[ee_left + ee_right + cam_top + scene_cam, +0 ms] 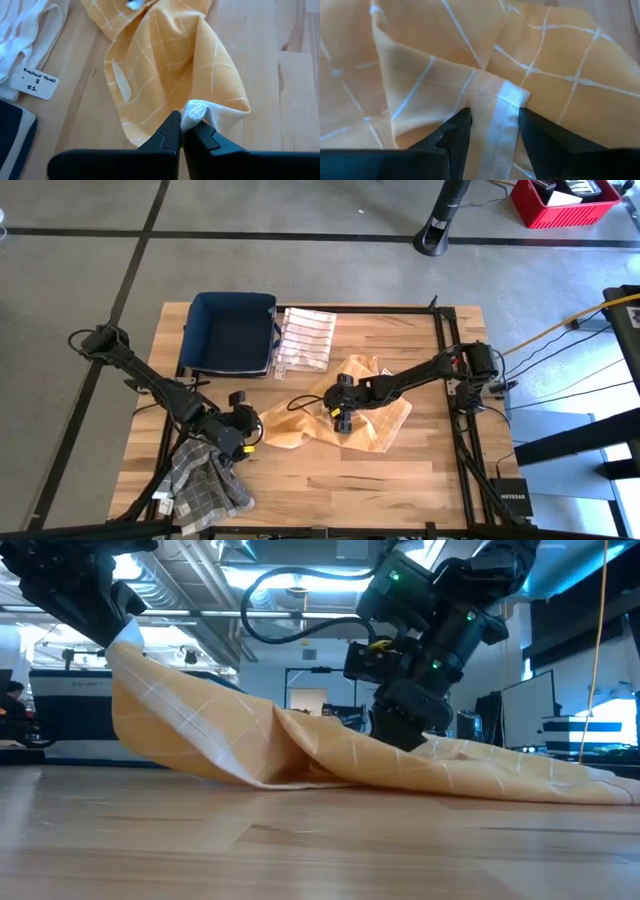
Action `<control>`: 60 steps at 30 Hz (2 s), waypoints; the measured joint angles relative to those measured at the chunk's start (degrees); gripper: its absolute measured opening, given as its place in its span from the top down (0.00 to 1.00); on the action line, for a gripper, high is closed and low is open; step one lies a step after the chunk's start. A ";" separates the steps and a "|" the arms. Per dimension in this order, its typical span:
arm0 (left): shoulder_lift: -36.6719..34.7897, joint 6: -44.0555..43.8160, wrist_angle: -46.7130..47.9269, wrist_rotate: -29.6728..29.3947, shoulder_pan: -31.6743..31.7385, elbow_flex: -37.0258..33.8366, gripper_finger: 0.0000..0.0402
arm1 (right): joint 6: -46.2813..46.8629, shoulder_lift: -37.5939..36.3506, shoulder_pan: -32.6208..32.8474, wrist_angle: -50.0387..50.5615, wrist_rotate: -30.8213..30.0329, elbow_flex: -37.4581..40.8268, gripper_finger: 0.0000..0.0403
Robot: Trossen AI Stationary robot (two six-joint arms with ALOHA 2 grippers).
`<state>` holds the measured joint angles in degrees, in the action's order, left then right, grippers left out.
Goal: Fold towel
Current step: Fold the orange towel
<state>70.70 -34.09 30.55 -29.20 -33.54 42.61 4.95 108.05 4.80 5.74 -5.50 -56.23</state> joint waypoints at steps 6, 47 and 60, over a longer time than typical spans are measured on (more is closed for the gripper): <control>0.00 -0.03 0.00 -0.01 0.00 0.00 0.99 | -0.04 -0.15 0.02 -0.44 0.17 0.11 0.59; -0.09 0.77 -4.72 16.27 -2.12 0.83 0.99 | 9.88 -34.64 8.70 16.04 -9.00 5.46 0.88; -0.09 -1.97 -3.57 15.97 -5.35 0.81 0.99 | -2.67 -11.09 3.47 -8.14 -8.97 10.10 0.62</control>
<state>70.61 -36.05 26.98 -13.23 -38.89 43.42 2.28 96.96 8.27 -2.41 -14.47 -46.13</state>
